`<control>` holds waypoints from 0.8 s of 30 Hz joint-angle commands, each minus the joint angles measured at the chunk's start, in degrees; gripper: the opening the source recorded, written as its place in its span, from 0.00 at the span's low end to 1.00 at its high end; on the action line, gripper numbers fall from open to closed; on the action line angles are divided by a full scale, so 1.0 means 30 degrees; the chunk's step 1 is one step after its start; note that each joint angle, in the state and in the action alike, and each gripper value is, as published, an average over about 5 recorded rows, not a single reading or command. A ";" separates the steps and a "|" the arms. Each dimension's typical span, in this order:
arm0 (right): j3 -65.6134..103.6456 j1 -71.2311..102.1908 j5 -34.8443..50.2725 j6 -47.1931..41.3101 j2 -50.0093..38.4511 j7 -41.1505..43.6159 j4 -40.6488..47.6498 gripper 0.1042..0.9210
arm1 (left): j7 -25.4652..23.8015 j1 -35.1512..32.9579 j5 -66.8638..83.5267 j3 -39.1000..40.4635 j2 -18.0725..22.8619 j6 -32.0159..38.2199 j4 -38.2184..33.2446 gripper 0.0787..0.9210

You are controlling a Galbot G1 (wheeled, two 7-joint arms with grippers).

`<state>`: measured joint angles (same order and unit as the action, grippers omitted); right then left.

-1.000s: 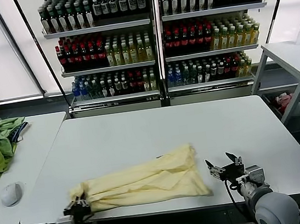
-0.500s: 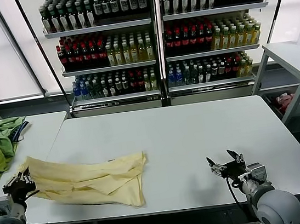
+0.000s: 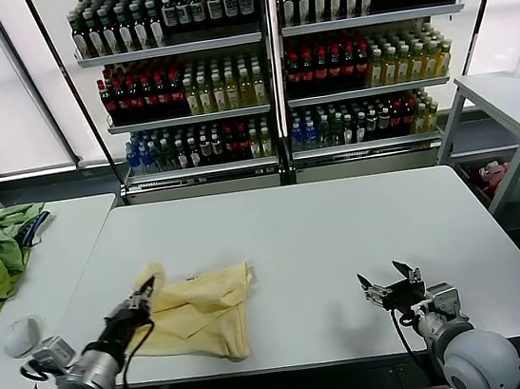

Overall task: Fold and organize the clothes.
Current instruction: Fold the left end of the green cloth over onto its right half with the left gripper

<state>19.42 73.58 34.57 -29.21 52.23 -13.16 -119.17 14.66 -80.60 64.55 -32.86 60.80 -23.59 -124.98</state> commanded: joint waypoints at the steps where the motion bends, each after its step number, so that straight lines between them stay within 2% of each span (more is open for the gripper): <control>1: -0.0059 -0.0085 -0.0003 -0.0012 0.0005 -0.0005 0.0048 0.88 | -0.0065 0.1877 0.0812 0.4347 0.2297 -0.0090 0.1097 0.05; 8: -0.0137 -0.0138 -0.0083 -0.0011 0.0150 0.0001 0.0175 0.88 | 0.0389 0.4457 -0.2541 0.5637 0.2459 0.0521 0.3675 0.05; 14: -0.0217 -0.0124 -0.0180 -0.0012 0.0297 0.0006 0.0235 0.88 | 0.0071 0.5076 -0.5758 0.6676 0.2337 0.0913 0.4901 0.09; 17: -0.0205 -0.0106 -0.0189 -0.0011 0.0292 0.0013 0.0278 0.88 | -0.0788 0.4532 -0.6208 0.6830 0.2212 0.0854 0.3744 0.18; 20: -0.0206 -0.0129 -0.0199 -0.0008 0.0302 0.0011 0.0345 0.88 | -0.1647 0.3621 -0.5774 0.6901 0.2113 0.0629 0.1493 0.28; 24: -0.0258 -0.0191 -0.0216 -0.0012 0.0381 0.0019 0.0399 0.88 | -0.2338 0.2133 -0.4719 0.5926 0.1815 0.0330 -0.0941 0.42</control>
<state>18.64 73.02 33.91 -29.25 53.36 -13.10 -117.97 11.83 -70.74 52.12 -15.35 66.02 -22.20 -118.74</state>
